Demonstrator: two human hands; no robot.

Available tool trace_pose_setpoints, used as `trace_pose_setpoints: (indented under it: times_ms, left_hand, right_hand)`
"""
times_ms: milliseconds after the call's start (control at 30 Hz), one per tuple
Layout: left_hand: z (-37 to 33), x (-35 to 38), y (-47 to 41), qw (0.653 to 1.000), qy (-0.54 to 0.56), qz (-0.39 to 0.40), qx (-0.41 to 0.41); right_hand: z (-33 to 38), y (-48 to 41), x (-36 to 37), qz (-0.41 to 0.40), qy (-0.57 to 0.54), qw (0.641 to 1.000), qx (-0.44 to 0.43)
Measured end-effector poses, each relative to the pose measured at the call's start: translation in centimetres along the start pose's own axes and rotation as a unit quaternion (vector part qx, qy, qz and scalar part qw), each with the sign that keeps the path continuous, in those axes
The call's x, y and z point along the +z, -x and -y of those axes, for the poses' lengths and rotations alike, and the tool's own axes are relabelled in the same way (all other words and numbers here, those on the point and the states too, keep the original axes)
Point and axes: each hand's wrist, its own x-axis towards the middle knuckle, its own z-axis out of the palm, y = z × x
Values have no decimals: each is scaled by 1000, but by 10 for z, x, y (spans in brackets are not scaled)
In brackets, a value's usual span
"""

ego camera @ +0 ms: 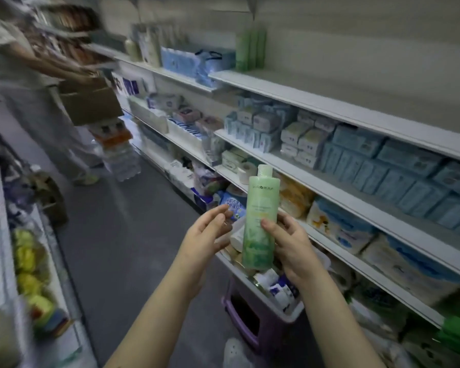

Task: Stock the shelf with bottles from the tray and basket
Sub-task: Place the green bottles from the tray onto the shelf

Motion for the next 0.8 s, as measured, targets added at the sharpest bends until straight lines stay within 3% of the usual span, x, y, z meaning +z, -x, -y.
trace_pose_setpoints:
  times_ms: [233,567,800]
  left_hand:
    - [-17,-24,-136,999,-22,43,4]
    - [-73,-68,-287,999,17,31,24]
    - [-114,-98,-423,992,11,104,72]
  right_hand:
    - [-1,-116,20,-45,4,999,-30]
    - [43,-272,83,-56,8,997,-55]
    - [69,-389,139,-94,35,988,-114]
